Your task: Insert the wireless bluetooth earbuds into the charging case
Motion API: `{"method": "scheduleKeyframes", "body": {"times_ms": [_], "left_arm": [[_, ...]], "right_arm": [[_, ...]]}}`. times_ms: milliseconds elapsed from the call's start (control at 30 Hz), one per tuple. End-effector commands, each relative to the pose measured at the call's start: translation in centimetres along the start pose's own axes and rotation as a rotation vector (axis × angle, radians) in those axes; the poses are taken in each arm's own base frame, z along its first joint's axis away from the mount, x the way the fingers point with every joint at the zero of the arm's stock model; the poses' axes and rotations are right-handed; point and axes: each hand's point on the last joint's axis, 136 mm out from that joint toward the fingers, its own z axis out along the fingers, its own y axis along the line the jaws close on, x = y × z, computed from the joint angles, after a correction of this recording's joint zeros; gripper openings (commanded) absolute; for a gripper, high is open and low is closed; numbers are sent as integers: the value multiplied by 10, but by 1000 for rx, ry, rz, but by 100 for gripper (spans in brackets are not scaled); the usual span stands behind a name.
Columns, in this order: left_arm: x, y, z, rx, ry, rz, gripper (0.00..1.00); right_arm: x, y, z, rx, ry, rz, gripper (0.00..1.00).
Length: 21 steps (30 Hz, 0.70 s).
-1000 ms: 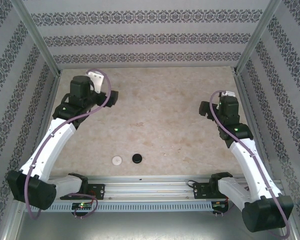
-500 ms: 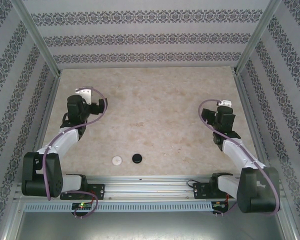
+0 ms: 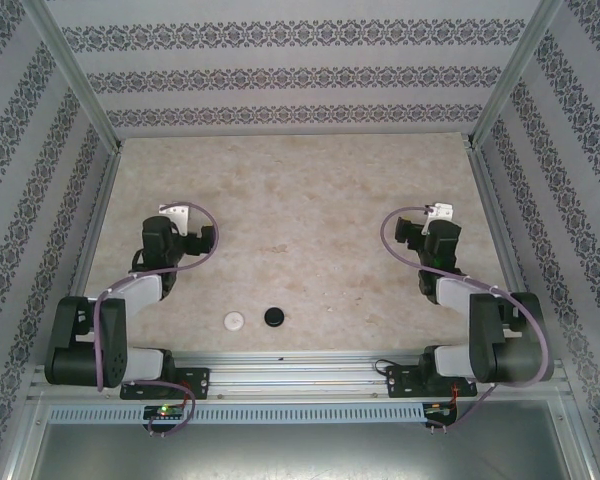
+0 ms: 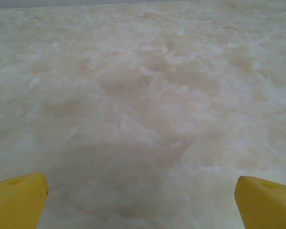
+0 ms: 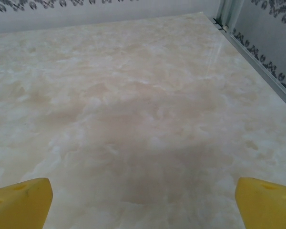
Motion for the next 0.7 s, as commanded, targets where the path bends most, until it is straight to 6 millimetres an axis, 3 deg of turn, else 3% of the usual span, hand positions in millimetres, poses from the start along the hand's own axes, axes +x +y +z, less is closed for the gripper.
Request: {"method": "scheduleKeyframes", "body": {"times_ms": [0, 333, 500, 667], "left_arm": [[-22, 6, 0, -13, -152, 9, 100], [3, 8, 11, -22, -190, 14, 100], [6, 11, 25, -33, -122, 2, 100], [6, 21, 27, -87, -107, -21, 100]], "right_arm": [[-18, 5, 3, -42, -104, 3, 98], [-10, 16, 17, -61, -65, -39, 98], [-10, 17, 16, -64, -66, -43, 98], [-9, 16, 16, -63, -64, -43, 98]]}}
